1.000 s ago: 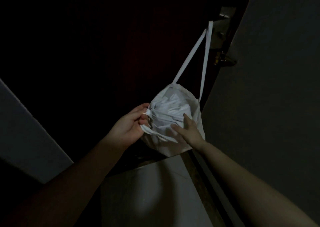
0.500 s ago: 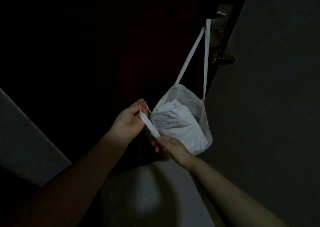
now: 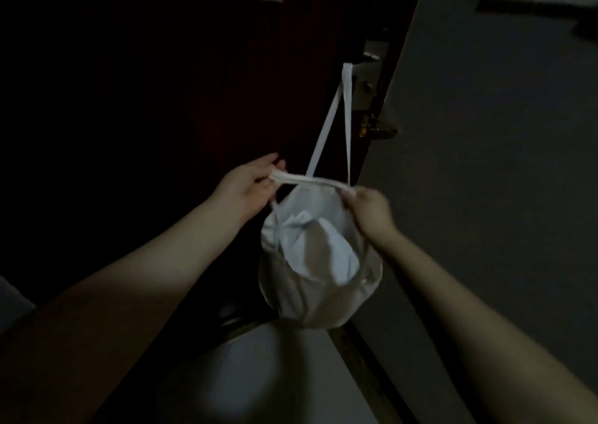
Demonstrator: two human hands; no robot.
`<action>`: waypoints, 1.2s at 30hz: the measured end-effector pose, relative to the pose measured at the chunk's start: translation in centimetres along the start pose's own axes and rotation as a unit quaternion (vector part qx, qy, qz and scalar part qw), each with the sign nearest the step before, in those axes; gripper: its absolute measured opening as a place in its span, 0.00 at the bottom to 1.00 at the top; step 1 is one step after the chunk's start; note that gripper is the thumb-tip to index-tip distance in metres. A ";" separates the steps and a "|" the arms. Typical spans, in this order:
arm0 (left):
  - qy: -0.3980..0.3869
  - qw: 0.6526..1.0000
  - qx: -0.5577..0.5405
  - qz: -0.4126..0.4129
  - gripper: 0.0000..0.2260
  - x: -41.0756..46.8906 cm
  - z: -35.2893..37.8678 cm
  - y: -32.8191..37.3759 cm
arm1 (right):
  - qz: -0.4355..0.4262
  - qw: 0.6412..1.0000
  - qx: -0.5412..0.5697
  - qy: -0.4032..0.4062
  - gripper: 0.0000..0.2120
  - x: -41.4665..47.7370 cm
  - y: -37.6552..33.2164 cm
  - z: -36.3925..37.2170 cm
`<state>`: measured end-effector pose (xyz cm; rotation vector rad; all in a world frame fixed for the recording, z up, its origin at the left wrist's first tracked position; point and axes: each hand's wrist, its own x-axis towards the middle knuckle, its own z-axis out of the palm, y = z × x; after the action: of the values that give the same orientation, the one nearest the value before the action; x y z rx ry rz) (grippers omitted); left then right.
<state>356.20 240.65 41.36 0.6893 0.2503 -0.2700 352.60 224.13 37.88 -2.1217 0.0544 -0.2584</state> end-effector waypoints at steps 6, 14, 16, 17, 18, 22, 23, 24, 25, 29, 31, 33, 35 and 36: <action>-0.049 0.999 0.019 0.002 0.10 -0.1 1.8 -2.3 | -0.019 0.998 0.037 0.047 0.18 -0.5 0.3 -2.6; 0.016 0.999 -0.009 0.051 0.14 3.8 6.9 -4.0 | -0.004 0.998 0.055 -0.043 0.15 5.0 0.5 -7.4; 0.004 0.999 -0.019 0.030 0.09 4.2 8.4 -5.3 | -0.011 0.995 0.081 -0.057 0.14 6.3 0.3 -7.7; -0.002 1.000 -0.019 0.019 0.09 4.3 9.3 -5.8 | -0.020 0.994 0.086 -0.071 0.15 6.9 0.2 -7.5; -0.005 1.000 -0.015 0.008 0.11 4.4 10.3 -6.0 | -0.034 0.992 0.087 -0.091 0.15 7.6 0.2 -7.3; 0.038 0.996 -0.055 0.054 0.18 5.9 12.8 -4.4 | -0.112 0.983 0.027 -0.140 0.15 11.6 0.1 -7.4; 0.047 0.994 -0.083 0.060 0.17 6.5 13.0 -3.8 | -0.130 0.981 0.020 -0.141 0.14 12.8 0.0 -7.7; 0.063 0.991 -0.105 0.063 0.17 7.2 12.9 -3.3 | -0.140 0.982 0.022 -0.127 0.12 14.2 -0.1 -8.1; 0.082 0.988 -0.104 0.075 0.16 7.9 13.0 -3.1 | -0.138 0.985 0.029 -0.098 0.10 15.6 -0.2 -8.5; 0.101 0.988 0.040 0.108 0.13 10.0 11.9 -3.5 | -0.103 0.994 -0.041 0.011 0.15 21.3 0.1 -9.8; 0.107 0.965 0.188 0.147 0.13 11.1 11.2 -4.0 | -0.107 0.992 -0.070 0.007 0.17 23.6 0.1 -9.6; 0.121 0.943 0.282 0.129 0.11 13.5 9.3 -4.4 | -0.112 0.990 -0.085 0.000 0.18 25.3 0.1 -8.9; 0.108 0.921 0.364 0.091 0.07 14.6 8.4 -3.7 | -0.103 0.990 -0.087 -0.028 0.19 27.0 0.3 -7.9; 0.108 0.915 0.380 0.080 0.05 15.3 7.7 -3.2 | -0.091 0.991 -0.089 -0.050 0.18 27.4 0.4 -7.5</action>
<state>370.56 230.79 40.40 1.5126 0.2989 -0.1256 377.87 213.80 45.84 -2.3177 -0.1825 -0.2631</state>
